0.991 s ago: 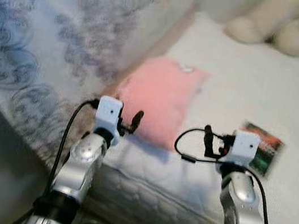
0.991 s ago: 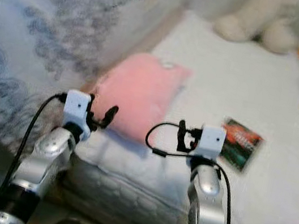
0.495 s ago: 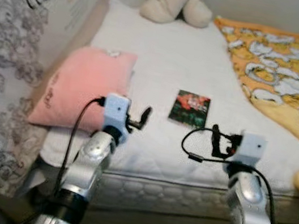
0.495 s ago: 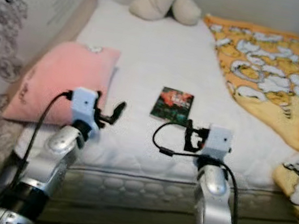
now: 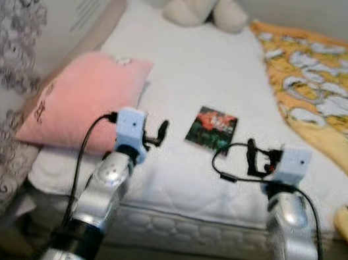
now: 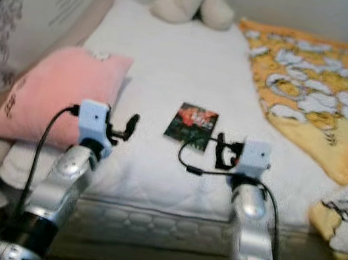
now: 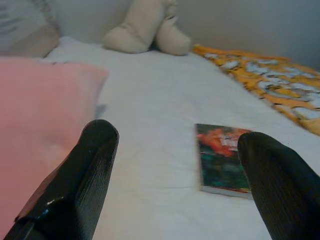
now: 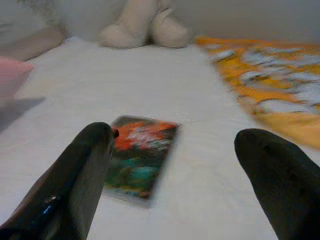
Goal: Clean up the room
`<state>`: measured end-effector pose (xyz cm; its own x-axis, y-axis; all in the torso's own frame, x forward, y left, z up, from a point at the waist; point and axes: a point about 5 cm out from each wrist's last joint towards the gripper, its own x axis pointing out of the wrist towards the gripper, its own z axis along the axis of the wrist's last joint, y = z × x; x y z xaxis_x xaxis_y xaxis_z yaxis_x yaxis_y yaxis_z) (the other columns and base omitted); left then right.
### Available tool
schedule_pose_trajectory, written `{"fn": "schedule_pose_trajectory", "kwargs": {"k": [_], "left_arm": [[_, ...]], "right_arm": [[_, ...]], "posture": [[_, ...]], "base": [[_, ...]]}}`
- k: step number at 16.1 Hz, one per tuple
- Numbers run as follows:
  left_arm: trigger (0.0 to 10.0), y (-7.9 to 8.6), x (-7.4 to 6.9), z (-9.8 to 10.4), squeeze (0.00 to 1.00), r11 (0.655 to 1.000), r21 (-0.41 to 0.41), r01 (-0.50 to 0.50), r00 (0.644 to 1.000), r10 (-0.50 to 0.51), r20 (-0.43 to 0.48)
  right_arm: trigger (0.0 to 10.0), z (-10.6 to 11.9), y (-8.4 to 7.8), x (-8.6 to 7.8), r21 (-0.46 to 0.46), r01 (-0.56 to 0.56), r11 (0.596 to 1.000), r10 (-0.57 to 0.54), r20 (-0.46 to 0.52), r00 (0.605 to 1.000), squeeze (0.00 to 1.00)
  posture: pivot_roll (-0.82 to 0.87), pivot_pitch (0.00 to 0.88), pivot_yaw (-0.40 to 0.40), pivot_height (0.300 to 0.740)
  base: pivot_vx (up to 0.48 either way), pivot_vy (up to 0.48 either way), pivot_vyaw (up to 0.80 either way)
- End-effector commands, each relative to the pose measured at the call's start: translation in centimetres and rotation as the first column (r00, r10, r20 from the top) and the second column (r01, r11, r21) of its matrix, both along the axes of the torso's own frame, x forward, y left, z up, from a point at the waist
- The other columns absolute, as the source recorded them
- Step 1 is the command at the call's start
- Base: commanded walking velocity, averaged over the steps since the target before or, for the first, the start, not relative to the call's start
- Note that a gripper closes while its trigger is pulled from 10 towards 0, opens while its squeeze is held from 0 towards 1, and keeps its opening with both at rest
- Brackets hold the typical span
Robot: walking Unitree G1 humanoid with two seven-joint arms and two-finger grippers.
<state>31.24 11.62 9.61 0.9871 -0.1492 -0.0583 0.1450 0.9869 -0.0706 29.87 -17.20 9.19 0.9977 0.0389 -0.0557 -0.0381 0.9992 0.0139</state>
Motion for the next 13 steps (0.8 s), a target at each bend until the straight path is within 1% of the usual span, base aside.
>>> {"fn": "schedule_pose_trajectory", "kwargs": {"k": [1,6,7,9,11,13], "left_arm": [[10.0,-0.4,0.3,0.5,0.00,1.000,0.001,-0.001,1.000,0.001,0.011],[10.0,-0.4,0.4,0.4,0.00,1.000,0.005,0.002,1.000,-0.002,0.005],[10.0,-0.3,0.7,0.3,0.00,1.000,0.023,-0.001,1.000,0.001,-0.004],[10.0,-0.1,1.1,0.5,0.00,1.000,0.026,-0.004,1.000,0.005,-0.004],[10.0,-0.3,1.5,1.0,0.00,0.999,0.043,0.014,1.000,-0.015,0.013],[10.0,-0.3,1.7,1.0,0.00,0.999,0.042,0.007,1.000,-0.007,0.001]], "right_arm": [[10.0,0.4,-0.7,0.1,-0.010,0.016,1.000,-0.016,0.017,1.000,0.00],[10.0,0.2,-0.7,0.0,-0.008,0.024,1.000,-0.024,0.015,1.000,0.00],[10.0,0.0,-0.7,0.0,-0.021,0.028,0.999,-0.028,0.000,1.000,0.00],[10.0,0.0,-0.6,0.0,-0.023,0.026,0.999,-0.026,-0.002,1.000,0.00],[10.0,-0.1,-0.6,-0.1,-0.021,0.024,0.999,-0.024,-0.005,1.000,0.00],[10.0,-0.1,-0.6,-0.1,-0.022,0.029,0.999,-0.029,-0.008,1.000,0.00]], "posture": [[0.04,0.000,-0.050,0.700],[0.03,0.000,-0.040,0.700],[0.03,0.000,-0.038,0.700],[0.03,0.000,-0.038,0.700],[0.03,0.000,-0.035,0.700],[0.03,0.006,-0.036,0.700]], "base": [[0.382,-0.285,0.00],[0.386,-0.281,0.00],[0.000,0.000,0.00],[0.000,0.000,0.00],[0.000,0.000,-0.80],[0.000,0.000,-0.80]]}}
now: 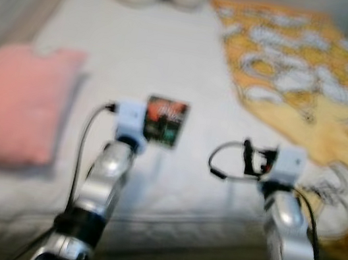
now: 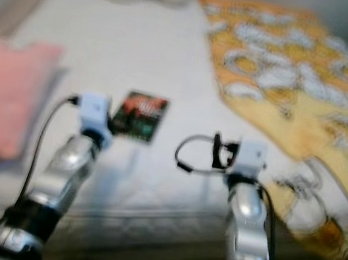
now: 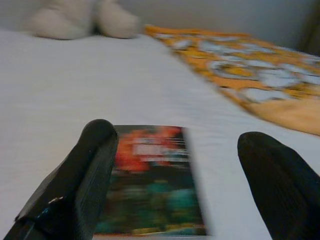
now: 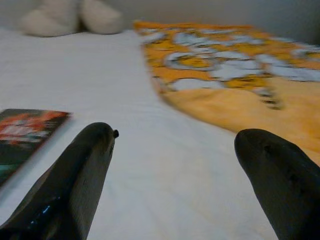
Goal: Clean up the room
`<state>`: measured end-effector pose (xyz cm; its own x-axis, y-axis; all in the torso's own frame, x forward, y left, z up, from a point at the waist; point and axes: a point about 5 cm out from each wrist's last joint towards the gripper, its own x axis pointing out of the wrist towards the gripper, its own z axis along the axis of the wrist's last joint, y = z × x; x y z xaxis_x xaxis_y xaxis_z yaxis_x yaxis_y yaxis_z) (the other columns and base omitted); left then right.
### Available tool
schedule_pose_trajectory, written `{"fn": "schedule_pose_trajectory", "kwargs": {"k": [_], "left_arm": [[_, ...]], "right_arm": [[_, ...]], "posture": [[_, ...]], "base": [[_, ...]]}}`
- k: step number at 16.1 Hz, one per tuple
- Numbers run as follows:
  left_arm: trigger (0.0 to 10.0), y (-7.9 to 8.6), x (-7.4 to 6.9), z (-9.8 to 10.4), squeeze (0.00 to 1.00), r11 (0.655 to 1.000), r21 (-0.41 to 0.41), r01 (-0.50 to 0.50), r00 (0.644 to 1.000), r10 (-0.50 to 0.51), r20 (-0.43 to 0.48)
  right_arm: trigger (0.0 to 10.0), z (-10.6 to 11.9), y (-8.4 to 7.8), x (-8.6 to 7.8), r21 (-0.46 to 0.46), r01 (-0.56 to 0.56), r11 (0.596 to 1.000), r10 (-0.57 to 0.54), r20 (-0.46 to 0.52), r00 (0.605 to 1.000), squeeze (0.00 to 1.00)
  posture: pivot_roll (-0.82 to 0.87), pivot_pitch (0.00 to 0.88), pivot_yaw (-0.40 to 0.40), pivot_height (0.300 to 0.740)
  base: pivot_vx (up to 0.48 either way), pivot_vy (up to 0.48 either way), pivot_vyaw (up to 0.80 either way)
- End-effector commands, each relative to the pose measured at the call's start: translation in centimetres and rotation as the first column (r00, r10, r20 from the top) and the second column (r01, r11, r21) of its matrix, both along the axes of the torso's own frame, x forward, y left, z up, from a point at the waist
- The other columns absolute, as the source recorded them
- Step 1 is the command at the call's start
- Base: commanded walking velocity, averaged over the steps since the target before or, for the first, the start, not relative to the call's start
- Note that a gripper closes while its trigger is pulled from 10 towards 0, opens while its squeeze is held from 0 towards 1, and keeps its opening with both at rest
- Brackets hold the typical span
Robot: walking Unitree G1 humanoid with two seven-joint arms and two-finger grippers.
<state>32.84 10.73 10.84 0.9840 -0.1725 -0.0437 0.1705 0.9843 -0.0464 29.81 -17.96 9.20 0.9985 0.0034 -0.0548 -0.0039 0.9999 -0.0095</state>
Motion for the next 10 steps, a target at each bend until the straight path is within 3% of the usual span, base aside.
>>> {"fn": "schedule_pose_trajectory", "kwargs": {"k": [1,10], "left_arm": [[10.0,0.6,0.3,-0.1,0.00,1.000,0.015,-0.026,1.000,0.026,-0.015],[10.0,0.3,1.4,0.7,0.00,0.999,0.042,-0.013,1.000,0.013,0.001]], "right_arm": [[10.0,-0.2,0.1,-0.1,-0.004,0.003,1.000,-0.003,-0.009,1.000,0.00],[10.0,-0.2,0.4,-0.4,-0.006,-0.014,1.000,0.014,-0.003,1.000,0.00]], "posture": [[0.03,0.009,-0.037,0.700],[0.02,0.024,-0.027,0.700]], "base": [[0.401,0.000,-0.78],[0.434,0.000,0.00]]}}
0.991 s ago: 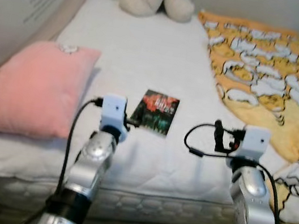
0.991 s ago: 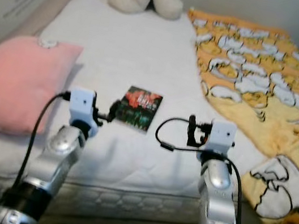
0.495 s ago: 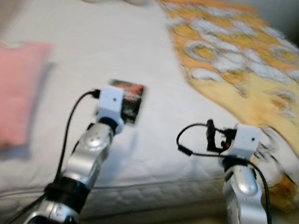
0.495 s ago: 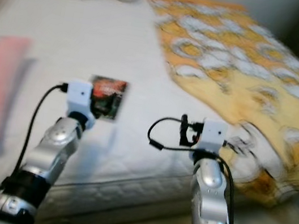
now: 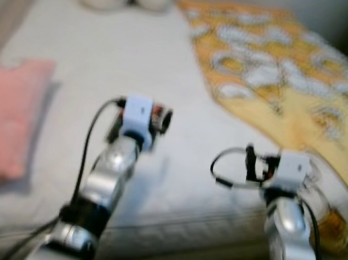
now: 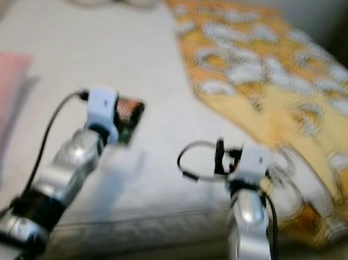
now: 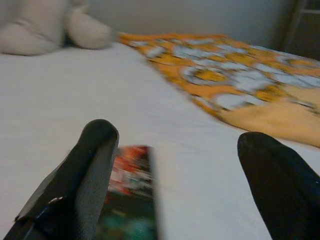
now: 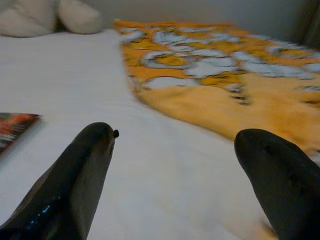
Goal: Clean up the room
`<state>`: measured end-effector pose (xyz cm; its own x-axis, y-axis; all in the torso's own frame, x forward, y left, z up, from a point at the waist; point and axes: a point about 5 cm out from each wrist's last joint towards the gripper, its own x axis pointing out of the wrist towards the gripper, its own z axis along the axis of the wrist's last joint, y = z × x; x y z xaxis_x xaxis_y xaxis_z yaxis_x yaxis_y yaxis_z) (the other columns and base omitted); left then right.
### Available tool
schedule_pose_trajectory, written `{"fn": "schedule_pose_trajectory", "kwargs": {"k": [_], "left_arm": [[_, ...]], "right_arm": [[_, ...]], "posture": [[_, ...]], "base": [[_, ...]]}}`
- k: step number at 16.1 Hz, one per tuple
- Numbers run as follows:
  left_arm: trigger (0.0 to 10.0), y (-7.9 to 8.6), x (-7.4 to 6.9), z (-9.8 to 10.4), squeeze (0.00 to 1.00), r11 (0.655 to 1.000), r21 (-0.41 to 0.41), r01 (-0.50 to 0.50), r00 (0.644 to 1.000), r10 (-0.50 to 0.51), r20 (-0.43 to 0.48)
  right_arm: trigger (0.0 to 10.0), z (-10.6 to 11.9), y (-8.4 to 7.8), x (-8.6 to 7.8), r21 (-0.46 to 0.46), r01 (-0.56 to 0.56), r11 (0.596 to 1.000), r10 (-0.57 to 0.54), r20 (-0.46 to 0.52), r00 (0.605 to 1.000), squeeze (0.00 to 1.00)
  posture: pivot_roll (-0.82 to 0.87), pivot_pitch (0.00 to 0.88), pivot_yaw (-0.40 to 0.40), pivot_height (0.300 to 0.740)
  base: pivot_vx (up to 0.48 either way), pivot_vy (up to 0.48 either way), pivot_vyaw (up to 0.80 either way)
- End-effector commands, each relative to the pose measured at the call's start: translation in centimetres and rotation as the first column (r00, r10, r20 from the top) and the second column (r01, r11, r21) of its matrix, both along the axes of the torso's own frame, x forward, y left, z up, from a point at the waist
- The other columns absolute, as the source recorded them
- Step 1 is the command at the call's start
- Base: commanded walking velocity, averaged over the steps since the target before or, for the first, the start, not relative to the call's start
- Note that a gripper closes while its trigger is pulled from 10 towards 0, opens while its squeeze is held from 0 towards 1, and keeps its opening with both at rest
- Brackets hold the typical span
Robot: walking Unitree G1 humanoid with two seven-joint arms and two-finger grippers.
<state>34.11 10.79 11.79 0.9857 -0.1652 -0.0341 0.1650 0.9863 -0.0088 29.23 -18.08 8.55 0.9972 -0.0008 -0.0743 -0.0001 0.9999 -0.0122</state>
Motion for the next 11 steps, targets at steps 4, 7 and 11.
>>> {"fn": "schedule_pose_trajectory", "kwargs": {"k": [4,7,11], "left_arm": [[10.0,1.1,0.6,-0.3,0.00,0.997,-0.008,-0.075,0.997,0.075,-0.033],[10.0,1.8,1.4,0.0,0.00,0.996,0.010,-0.091,0.995,0.091,-0.031],[10.0,2.5,3.4,-0.7,0.00,0.996,0.066,-0.065,0.987,0.074,-0.146]], "right_arm": [[10.0,0.2,0.5,-0.1,-0.002,-0.024,1.000,0.024,0.007,1.000,0.00],[10.0,0.2,0.5,-0.3,-0.011,-0.025,1.000,0.025,0.010,1.000,0.00],[10.0,-0.1,0.5,-1.6,0.009,-0.012,1.000,0.012,0.000,1.000,0.00]], "posture": [[0.01,0.026,-0.029,0.700],[0.00,0.029,-0.026,0.700],[-0.03,0.070,-0.019,0.700]], "base": [[0.067,0.213,0.00],[0.000,0.000,0.19],[0.000,0.000,0.14]]}}
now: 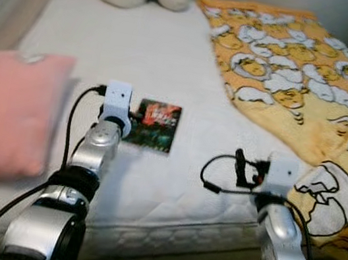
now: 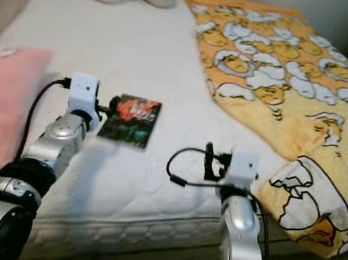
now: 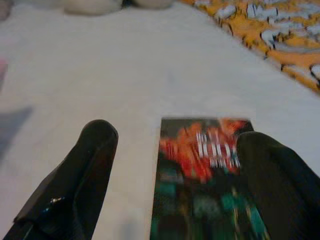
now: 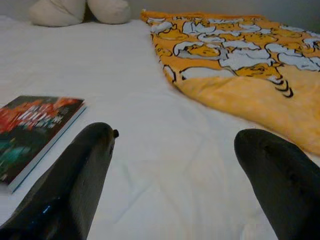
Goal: Clean up the room
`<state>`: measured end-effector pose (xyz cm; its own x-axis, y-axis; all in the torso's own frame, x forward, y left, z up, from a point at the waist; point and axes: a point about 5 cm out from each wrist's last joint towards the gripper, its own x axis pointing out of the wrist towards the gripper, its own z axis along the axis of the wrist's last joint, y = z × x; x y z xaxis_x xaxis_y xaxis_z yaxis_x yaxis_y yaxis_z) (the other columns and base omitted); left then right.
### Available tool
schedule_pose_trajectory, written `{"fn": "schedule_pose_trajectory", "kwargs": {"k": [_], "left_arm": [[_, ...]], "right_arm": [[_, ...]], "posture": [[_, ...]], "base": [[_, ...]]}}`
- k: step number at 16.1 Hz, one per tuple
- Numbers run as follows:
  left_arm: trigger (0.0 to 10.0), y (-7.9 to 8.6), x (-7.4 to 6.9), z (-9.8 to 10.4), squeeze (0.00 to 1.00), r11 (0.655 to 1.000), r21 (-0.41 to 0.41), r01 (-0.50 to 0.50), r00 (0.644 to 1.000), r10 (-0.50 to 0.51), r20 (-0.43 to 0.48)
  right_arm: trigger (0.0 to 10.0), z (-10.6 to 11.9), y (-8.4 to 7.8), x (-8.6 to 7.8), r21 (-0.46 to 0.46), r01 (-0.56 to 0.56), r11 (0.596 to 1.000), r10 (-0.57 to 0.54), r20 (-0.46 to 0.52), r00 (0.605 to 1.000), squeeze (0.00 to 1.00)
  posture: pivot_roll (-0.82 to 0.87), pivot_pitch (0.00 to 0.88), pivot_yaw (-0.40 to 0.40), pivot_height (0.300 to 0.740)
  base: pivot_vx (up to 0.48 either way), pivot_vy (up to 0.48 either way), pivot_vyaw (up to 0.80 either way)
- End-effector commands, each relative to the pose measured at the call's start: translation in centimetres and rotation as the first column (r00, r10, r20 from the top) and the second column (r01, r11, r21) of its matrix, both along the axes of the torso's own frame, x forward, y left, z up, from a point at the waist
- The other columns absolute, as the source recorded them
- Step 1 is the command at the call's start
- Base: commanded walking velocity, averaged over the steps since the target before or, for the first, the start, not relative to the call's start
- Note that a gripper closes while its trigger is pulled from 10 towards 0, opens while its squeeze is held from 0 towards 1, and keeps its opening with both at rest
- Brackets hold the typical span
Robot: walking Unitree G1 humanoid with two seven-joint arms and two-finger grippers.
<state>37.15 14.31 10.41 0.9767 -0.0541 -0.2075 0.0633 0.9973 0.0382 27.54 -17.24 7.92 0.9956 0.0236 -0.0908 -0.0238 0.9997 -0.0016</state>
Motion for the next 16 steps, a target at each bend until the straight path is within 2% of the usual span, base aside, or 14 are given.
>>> {"fn": "schedule_pose_trajectory", "kwargs": {"k": [1,3,8,11,12,14,16], "left_arm": [[10.0,-1.2,0.7,0.9,0.00,0.998,-0.001,0.055,0.998,-0.055,-0.002],[10.0,-1.2,1.1,0.9,0.00,0.999,0.007,0.049,0.998,-0.049,-0.027],[10.0,2.0,0.8,-0.1,0.00,0.985,0.109,-0.131,0.988,0.139,-0.070],[10.0,3.1,0.9,0.1,0.00,0.975,0.121,-0.185,0.980,0.193,-0.056],[10.0,3.6,0.8,0.1,0.00,0.974,0.079,-0.211,0.975,0.215,-0.059],[10.0,3.9,0.8,0.1,0.00,0.966,-0.085,-0.242,0.969,0.237,-0.072],[10.0,4.0,0.7,-0.2,0.00,0.929,-0.237,-0.284,0.957,0.262,-0.122]], "right_arm": [[10.0,0.4,-0.3,-0.5,-0.004,0.010,1.000,-0.010,0.009,1.000,0.00],[10.0,0.1,-0.5,-1.7,-0.008,0.011,1.000,-0.011,-0.011,1.000,0.00],[10.0,-0.1,0.1,-6.9,-0.022,-0.039,0.999,0.038,-0.078,0.996,0.00],[10.0,0.1,-0.2,-8.4,-0.019,-0.039,0.999,0.036,-0.109,0.993,0.00],[10.0,0.9,0.3,-9.2,0.031,-0.080,0.996,0.082,-0.091,0.992,0.00],[10.0,1.7,1.6,-9.8,0.066,-0.185,0.981,0.189,-0.067,0.980,0.00],[10.0,1.8,1.8,-10.2,0.069,-0.213,0.975,0.219,-0.087,0.972,0.00]], "posture": [[-0.05,0.102,-0.013,0.700],[-0.06,0.128,-0.008,0.700],[-0.17,0.260,0.002,0.700],[-0.19,0.293,-0.003,0.700],[-0.21,0.312,-0.008,0.700],[-0.22,0.324,-0.013,0.700],[-0.23,0.333,-0.017,0.700]], "base": [[0.000,0.000,0.00],[0.000,0.000,0.00],[0.000,0.000,0.00],[0.000,0.000,0.00],[0.000,0.000,0.00],[0.000,0.000,0.00],[0.000,0.000,0.00]]}}
